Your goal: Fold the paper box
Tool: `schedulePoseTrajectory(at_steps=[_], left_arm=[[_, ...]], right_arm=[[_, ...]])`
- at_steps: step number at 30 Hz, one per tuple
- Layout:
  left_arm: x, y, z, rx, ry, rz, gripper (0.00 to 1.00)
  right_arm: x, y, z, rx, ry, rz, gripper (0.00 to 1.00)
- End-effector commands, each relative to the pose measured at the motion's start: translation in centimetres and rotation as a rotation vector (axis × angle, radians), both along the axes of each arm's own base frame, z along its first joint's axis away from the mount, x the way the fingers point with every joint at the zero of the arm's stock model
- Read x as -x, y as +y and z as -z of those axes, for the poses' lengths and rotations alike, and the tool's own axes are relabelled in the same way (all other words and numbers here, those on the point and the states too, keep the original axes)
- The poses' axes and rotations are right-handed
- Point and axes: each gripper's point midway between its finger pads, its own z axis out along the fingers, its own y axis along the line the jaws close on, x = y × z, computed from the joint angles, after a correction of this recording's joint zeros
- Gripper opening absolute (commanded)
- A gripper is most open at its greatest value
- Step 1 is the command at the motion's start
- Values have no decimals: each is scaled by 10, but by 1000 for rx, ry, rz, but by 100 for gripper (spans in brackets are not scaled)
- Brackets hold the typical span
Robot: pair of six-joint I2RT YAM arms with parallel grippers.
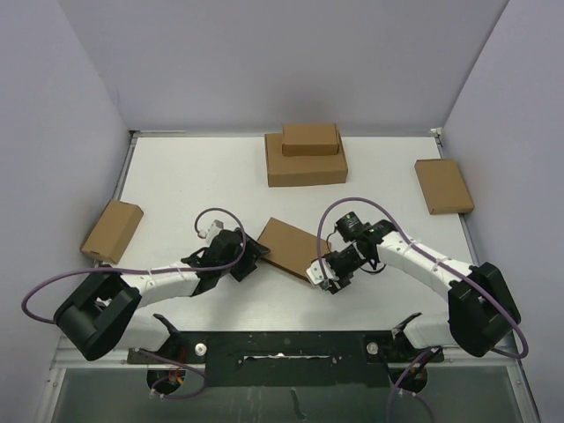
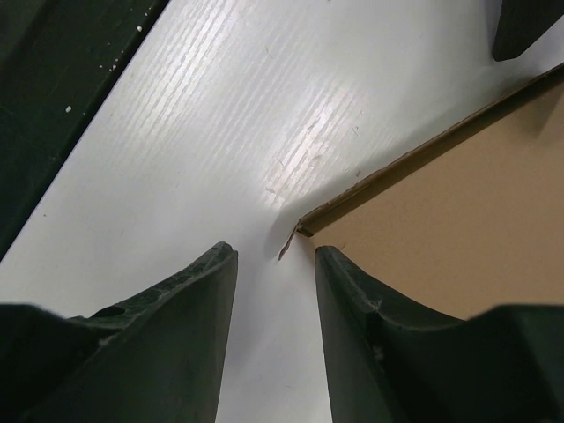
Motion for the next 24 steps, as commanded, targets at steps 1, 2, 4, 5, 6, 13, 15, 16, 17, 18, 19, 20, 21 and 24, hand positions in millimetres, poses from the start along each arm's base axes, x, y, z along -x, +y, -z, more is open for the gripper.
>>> schedulePoseTrajectory(at_steps=[1,2,4,5,6,13,15,16,17,18,19,20,21,24], left_arm=[[-19,-14,-15,51,-45,-32,67],[-19,-14,-13,51,-39,-33,65],[-18,-14,-9,54,-32,-37,62],[-18,-14,-8,58,-29,-41,61],[-18,-14,-8,58,-28,-42,61],[-15,-9,0,45,-14,-56,56],[-14,-7,0,44,-15,-59,55],[-14,-7,0,45,-15,-58,55],[-13,-8,-1,46,-15,-56,54],[-14,-8,-1,47,-16,-56,54],[-14,-8,-1,48,-17,-56,54],[-14,-8,-2,51,-18,-55,53],[-14,-9,-3,55,-22,-53,53],[-14,-10,-1,59,-24,-48,51]], right_arm=[[5,8,-4,-41,-26,-50,42],[7,9,-4,-45,-28,-59,42],[12,13,-3,-49,-32,-82,42],[13,15,-2,-48,-37,-91,42],[15,17,0,-44,-42,-99,43],[9,33,12,7,-136,-90,51],[5,36,14,23,-149,-75,52],[3,37,15,29,-157,-70,52],[2,38,16,34,-163,-61,53],[0,39,16,34,-168,-54,54],[-1,40,16,34,-172,-46,55],[-2,40,15,34,-174,-40,56],[-2,41,15,35,-174,-36,57],[-4,42,18,45,-177,-27,58]])
